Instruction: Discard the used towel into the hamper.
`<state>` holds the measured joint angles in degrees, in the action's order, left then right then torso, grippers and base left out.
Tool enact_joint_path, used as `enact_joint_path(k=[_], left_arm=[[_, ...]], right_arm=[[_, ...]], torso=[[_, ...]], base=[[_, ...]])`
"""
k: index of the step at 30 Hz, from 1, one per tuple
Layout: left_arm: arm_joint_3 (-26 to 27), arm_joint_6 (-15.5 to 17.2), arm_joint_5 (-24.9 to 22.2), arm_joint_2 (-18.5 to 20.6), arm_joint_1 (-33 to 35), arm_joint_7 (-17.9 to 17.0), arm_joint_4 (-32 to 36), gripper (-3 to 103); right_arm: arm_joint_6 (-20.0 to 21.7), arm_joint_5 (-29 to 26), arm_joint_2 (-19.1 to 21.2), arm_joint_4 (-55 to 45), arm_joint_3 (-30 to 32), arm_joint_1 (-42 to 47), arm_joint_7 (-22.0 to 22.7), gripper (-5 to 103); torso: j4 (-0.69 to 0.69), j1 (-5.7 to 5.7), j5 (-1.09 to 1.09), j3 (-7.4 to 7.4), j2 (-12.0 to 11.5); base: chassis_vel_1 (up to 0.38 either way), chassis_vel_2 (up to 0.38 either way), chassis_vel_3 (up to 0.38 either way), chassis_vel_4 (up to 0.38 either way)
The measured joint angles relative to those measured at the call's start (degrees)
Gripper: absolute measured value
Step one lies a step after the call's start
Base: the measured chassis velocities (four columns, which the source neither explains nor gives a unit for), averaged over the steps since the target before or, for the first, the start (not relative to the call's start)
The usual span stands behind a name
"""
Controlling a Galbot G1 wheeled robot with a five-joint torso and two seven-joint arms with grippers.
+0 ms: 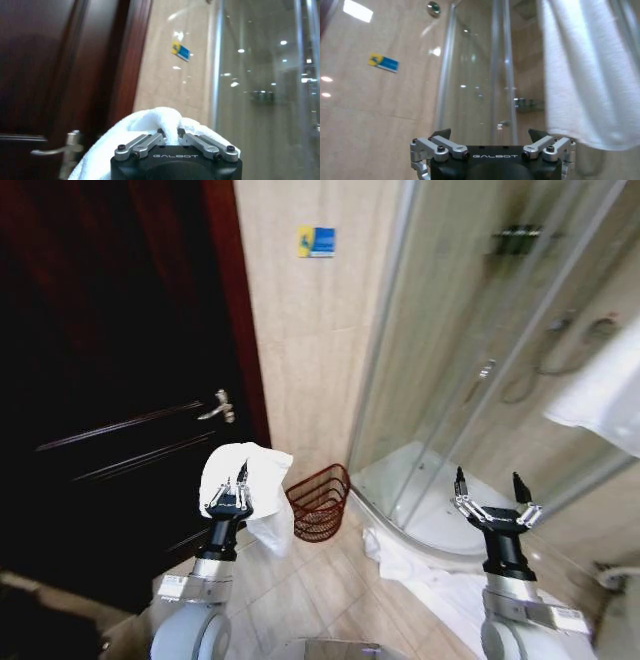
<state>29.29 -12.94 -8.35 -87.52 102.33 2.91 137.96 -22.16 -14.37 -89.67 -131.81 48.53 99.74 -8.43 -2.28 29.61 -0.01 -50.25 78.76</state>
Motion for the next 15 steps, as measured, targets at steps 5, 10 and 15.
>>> enact_joint_path(k=[5,10,15], left_arm=[[0.49,-0.58,0.96,-0.06,-0.58,-0.30,-1.19,4],[0.15,-2.48,0.82,-0.10,-1.26,-1.36,-2.70,4],[0.07,-4.33,1.29,0.22,-2.02,-0.84,-4.82,4]], right_arm=[[0.07,0.09,-0.01,-0.53,-0.16,0.16,0.00,100],[-0.33,0.67,0.00,-0.57,0.17,0.95,-0.08,100],[-1.23,1.01,-0.26,0.05,0.40,1.78,-0.10,100]], torso=[[0.00,0.00,0.01,0.00,0.00],[0.00,0.00,0.01,0.00,0.00],[0.01,0.00,0.01,0.00,0.00]], base=[[-0.124,-0.134,-0.120,-0.130],[-0.123,-0.124,-0.121,-0.130],[-0.084,-0.079,-0.082,-0.084]])
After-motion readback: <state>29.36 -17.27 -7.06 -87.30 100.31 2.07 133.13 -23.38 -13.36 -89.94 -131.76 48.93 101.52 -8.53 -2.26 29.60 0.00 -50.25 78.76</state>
